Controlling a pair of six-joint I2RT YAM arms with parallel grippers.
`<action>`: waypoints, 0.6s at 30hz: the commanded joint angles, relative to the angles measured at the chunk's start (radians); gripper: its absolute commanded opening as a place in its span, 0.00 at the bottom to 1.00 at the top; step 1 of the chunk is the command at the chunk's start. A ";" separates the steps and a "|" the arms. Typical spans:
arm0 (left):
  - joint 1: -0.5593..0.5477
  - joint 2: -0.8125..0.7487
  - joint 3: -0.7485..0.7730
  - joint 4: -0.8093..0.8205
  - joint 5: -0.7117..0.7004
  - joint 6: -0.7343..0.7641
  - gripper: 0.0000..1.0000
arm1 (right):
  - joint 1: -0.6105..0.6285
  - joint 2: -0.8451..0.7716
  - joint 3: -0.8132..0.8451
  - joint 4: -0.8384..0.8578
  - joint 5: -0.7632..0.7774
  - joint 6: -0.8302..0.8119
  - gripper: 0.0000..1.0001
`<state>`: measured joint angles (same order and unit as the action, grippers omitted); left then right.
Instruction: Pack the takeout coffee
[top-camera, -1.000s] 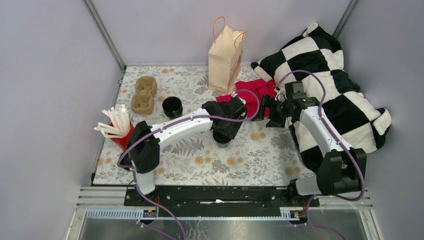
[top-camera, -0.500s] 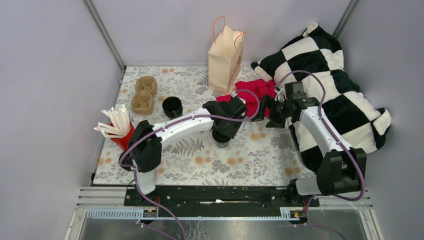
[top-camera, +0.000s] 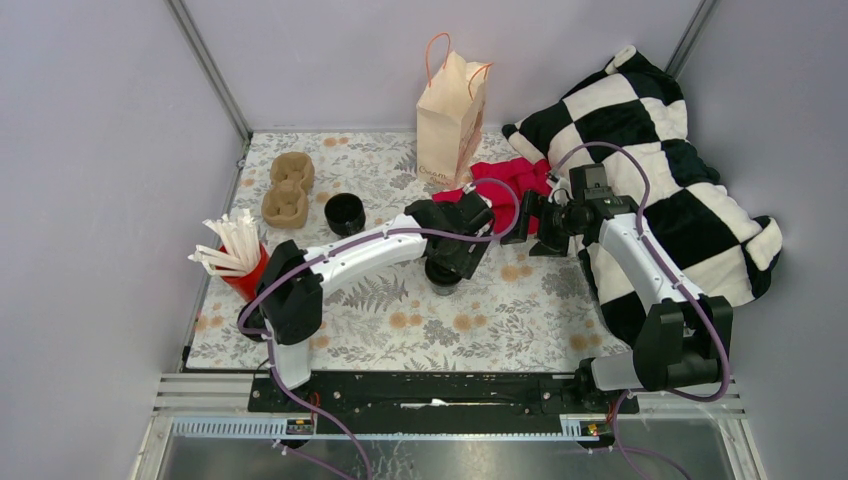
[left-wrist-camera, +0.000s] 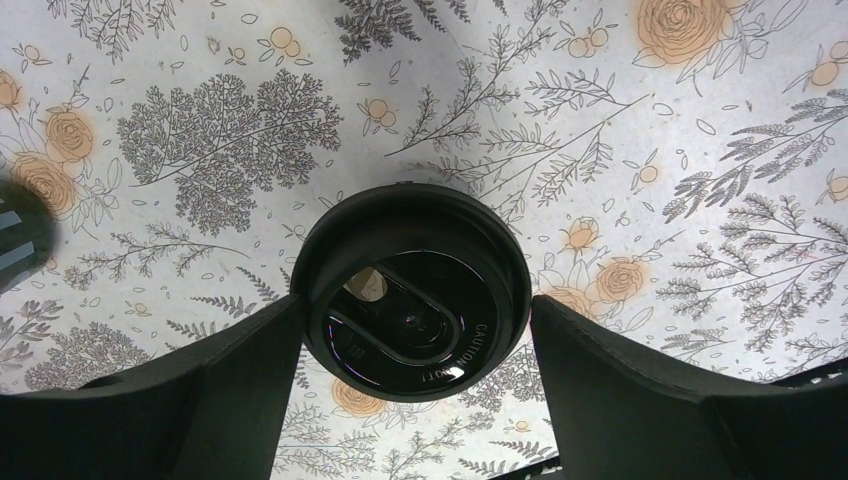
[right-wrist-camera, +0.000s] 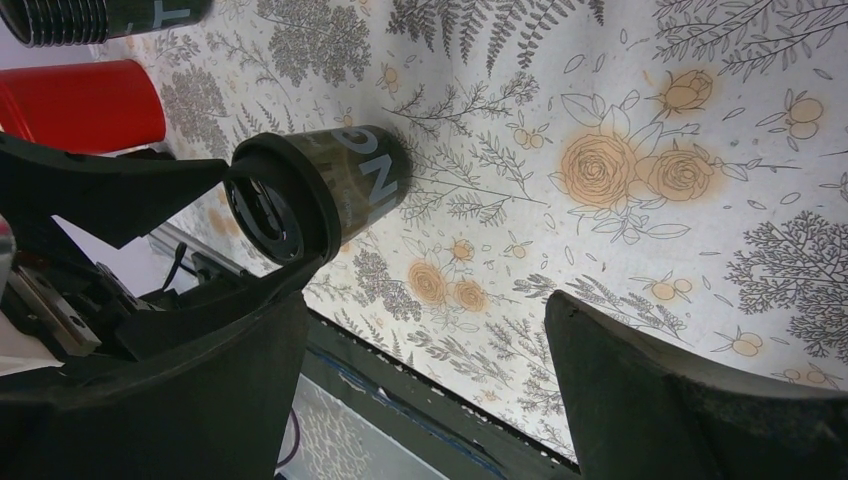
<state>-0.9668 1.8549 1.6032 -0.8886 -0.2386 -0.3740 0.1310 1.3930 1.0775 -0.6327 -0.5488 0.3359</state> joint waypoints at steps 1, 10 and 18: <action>0.005 -0.030 0.066 -0.011 0.018 -0.014 0.89 | 0.005 -0.005 -0.013 0.025 -0.047 -0.016 0.94; 0.154 -0.157 0.090 -0.084 0.266 -0.168 0.99 | 0.111 0.071 -0.044 0.133 -0.246 -0.033 0.94; 0.426 -0.365 -0.362 0.301 0.661 -0.338 0.64 | 0.180 0.213 -0.088 0.433 -0.434 0.052 0.84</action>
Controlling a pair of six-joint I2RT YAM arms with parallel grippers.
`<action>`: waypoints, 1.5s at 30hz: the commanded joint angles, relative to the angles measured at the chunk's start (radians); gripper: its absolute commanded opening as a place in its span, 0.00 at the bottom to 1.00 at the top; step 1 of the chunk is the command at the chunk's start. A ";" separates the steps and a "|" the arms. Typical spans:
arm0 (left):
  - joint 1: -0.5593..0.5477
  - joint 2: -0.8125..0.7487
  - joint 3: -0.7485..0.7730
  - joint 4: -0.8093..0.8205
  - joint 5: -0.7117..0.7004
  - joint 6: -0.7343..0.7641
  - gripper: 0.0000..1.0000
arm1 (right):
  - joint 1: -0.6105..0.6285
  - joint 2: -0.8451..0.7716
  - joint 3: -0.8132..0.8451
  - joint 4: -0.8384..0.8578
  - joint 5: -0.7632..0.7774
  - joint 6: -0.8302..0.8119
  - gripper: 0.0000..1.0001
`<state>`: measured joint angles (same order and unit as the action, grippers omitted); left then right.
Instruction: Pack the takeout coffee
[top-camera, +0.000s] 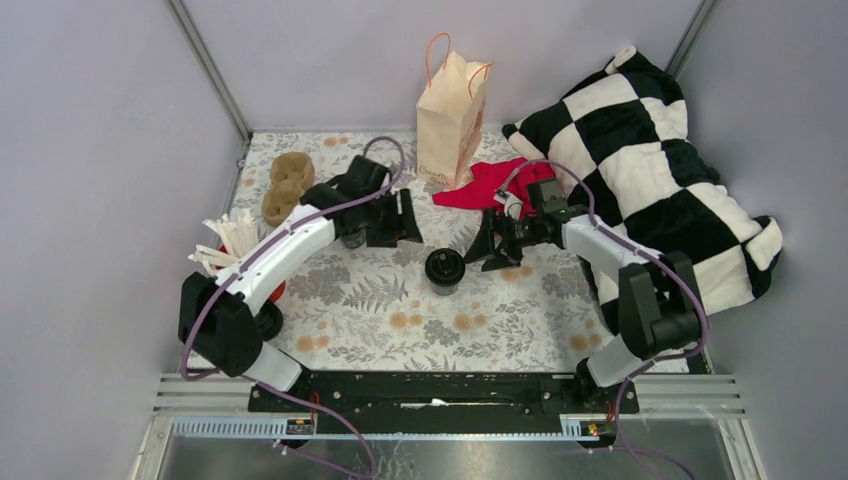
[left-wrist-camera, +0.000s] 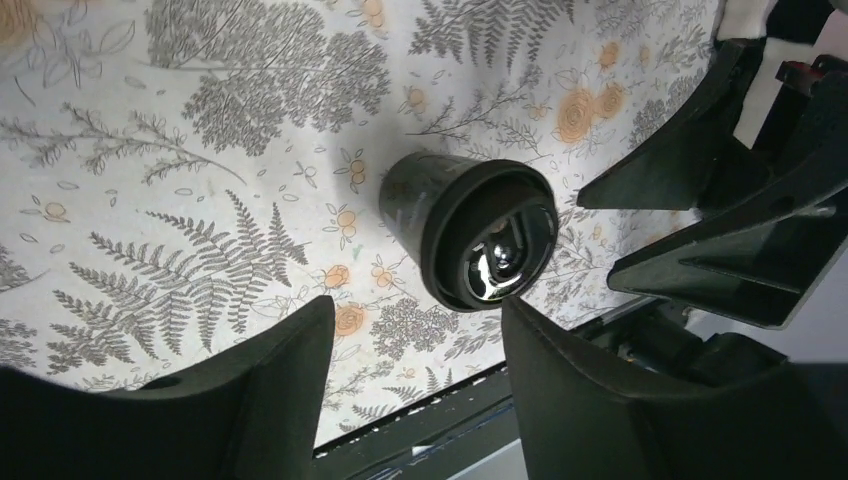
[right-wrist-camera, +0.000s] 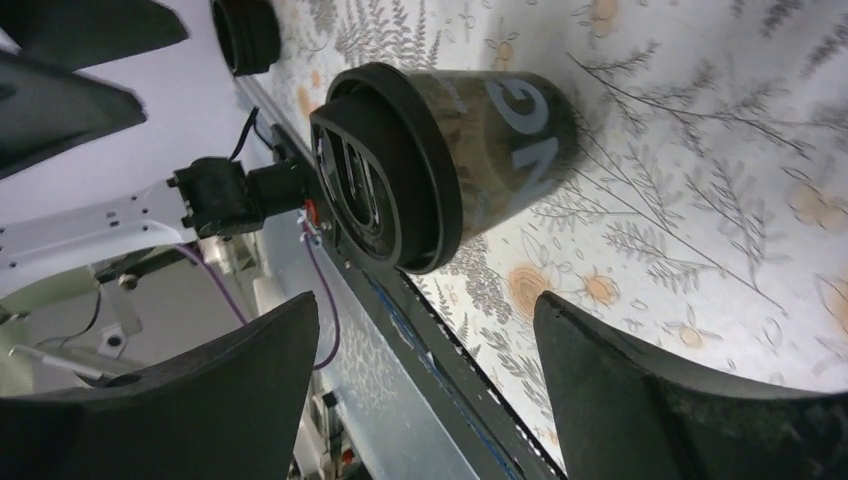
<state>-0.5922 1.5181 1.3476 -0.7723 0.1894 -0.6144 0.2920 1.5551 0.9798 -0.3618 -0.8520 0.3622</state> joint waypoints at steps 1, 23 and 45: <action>0.055 -0.025 -0.119 0.202 0.236 -0.099 0.63 | 0.019 0.066 0.014 0.170 -0.135 0.028 0.83; 0.060 0.062 -0.214 0.263 0.245 -0.081 0.37 | 0.057 0.173 0.060 0.153 -0.126 -0.002 0.60; 0.055 0.154 -0.249 0.288 0.273 -0.073 0.30 | 0.019 0.232 -0.102 0.311 -0.091 0.226 0.50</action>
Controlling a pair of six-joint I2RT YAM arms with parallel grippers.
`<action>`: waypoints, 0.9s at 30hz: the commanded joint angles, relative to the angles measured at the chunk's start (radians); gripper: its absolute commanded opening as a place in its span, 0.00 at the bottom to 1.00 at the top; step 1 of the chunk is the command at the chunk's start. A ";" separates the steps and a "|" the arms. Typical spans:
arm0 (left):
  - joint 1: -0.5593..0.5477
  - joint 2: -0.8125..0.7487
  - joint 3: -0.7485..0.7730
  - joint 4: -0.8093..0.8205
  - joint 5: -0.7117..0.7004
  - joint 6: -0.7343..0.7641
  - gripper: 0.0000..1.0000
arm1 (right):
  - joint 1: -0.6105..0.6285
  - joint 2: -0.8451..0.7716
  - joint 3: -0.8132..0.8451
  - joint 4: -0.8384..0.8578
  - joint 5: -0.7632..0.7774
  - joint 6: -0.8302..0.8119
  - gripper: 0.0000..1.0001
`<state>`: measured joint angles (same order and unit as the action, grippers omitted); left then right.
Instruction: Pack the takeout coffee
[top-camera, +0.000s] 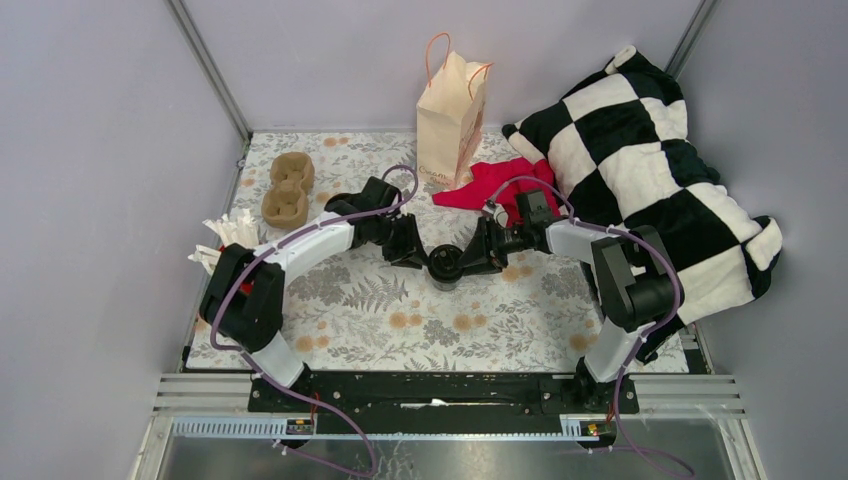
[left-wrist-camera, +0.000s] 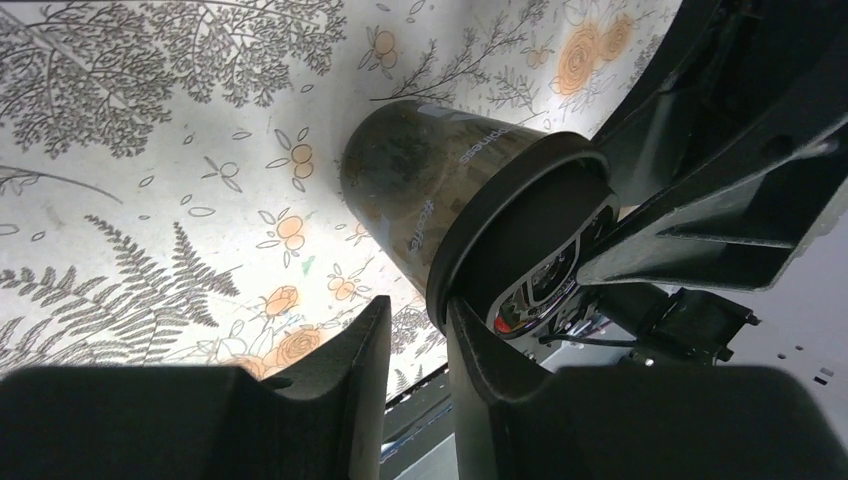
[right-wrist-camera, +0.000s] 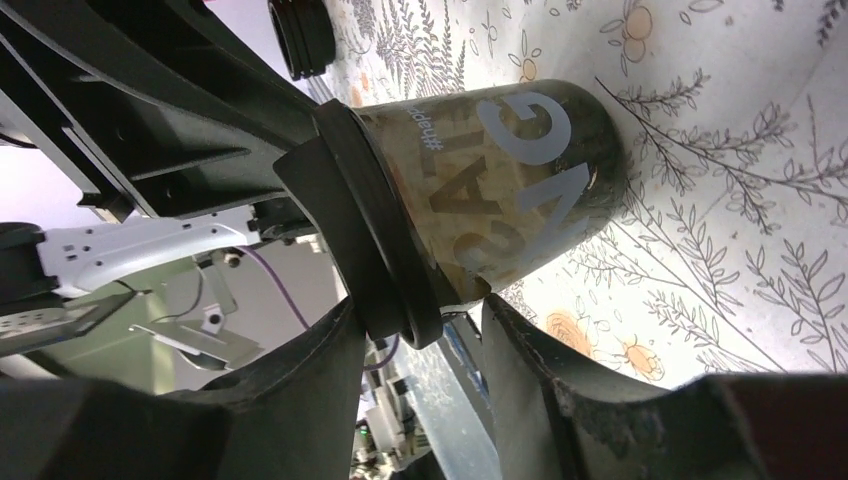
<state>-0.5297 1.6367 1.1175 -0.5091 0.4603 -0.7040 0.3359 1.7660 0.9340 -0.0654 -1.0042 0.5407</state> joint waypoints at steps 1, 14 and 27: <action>-0.006 0.046 -0.022 0.022 0.002 0.010 0.29 | -0.036 0.028 -0.055 -0.015 0.079 0.044 0.49; -0.021 0.167 -0.098 -0.058 -0.110 0.056 0.28 | -0.062 0.182 -0.049 -0.234 0.333 0.012 0.48; -0.041 0.268 -0.212 0.000 -0.149 0.057 0.27 | -0.052 0.192 -0.052 -0.298 0.534 -0.003 0.43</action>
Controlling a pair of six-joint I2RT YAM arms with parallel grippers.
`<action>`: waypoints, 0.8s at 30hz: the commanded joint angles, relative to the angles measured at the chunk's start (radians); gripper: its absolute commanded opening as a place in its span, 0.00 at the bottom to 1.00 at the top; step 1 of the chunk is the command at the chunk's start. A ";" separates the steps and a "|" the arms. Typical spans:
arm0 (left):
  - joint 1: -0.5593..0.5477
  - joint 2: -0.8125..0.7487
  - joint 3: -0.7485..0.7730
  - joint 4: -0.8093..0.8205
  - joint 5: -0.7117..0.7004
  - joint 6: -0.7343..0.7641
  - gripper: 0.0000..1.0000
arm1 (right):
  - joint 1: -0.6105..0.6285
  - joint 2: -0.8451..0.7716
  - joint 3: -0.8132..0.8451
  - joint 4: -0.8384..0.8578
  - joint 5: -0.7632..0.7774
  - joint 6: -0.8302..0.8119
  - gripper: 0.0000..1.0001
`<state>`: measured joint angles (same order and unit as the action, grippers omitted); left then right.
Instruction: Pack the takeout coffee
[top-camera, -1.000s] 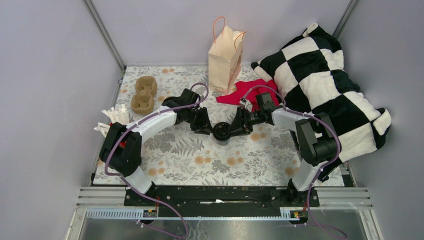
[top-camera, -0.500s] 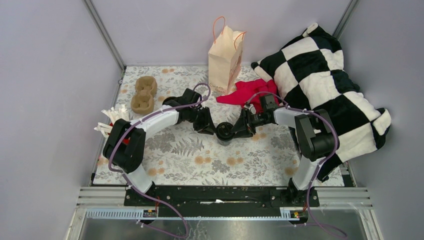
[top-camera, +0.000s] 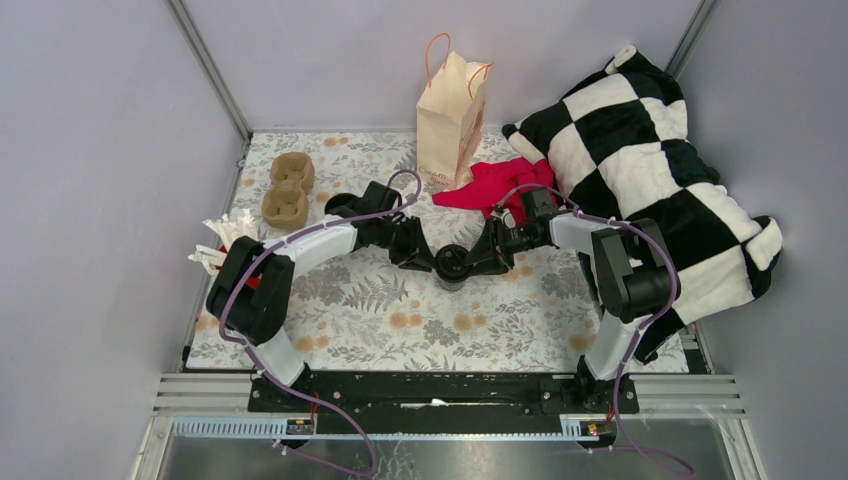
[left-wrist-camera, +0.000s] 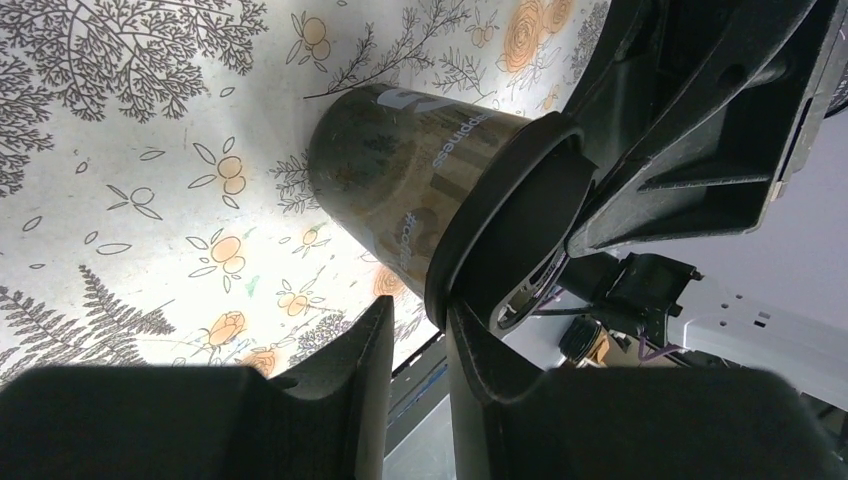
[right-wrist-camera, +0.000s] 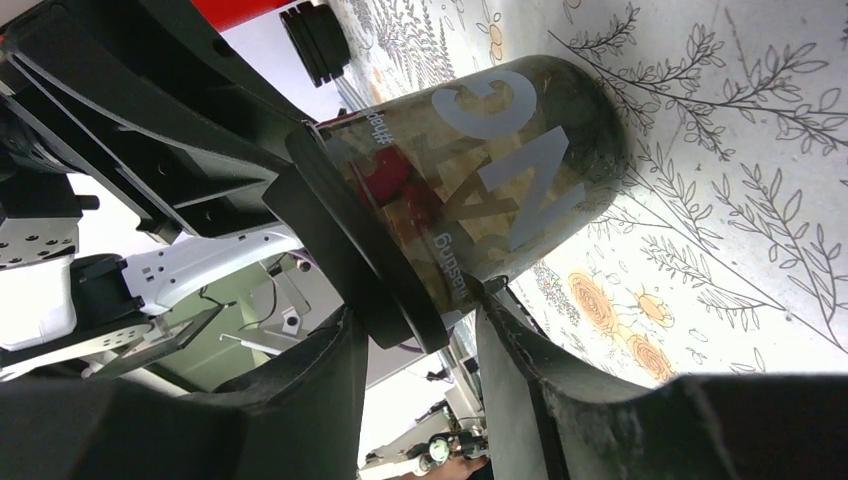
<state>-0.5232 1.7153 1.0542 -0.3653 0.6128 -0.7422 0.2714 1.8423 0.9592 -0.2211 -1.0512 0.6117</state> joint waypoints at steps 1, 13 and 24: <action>-0.049 0.193 -0.153 -0.144 -0.309 0.098 0.27 | 0.017 0.112 -0.073 -0.143 0.584 -0.080 0.44; -0.061 0.083 0.210 -0.217 -0.200 0.116 0.42 | 0.021 -0.093 0.048 -0.119 0.275 -0.206 0.58; -0.060 0.039 0.238 -0.213 -0.166 0.104 0.44 | 0.020 -0.155 0.026 -0.037 0.203 -0.186 0.61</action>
<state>-0.5674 1.7756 1.2827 -0.5922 0.4671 -0.6510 0.2752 1.7275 0.9943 -0.2966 -0.9051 0.4480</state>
